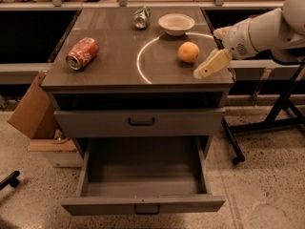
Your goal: Place orange into middle drawer
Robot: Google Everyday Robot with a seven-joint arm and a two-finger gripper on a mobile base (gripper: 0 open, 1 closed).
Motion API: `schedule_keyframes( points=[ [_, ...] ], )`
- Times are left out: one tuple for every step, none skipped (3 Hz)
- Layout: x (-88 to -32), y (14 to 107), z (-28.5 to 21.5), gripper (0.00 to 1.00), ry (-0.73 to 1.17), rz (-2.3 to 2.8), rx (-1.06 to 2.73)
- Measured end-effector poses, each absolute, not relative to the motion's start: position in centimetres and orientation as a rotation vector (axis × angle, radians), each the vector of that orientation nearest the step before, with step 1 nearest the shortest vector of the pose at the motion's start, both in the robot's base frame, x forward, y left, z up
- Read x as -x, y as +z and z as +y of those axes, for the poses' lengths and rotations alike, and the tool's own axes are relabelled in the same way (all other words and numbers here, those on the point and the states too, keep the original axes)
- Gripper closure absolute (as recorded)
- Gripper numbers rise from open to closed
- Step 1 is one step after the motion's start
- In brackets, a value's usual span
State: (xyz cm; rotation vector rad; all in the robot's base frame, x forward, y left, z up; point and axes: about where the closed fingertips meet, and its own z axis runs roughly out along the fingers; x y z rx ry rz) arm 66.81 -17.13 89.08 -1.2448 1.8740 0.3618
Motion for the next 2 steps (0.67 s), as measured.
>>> schedule_keyframes(
  points=[
    [-68.8,88.9,-16.7,0.0,0.407,1.844,1.209],
    [-70.8,87.6,-15.9,0.0,0.388,1.871,1.148]
  ],
)
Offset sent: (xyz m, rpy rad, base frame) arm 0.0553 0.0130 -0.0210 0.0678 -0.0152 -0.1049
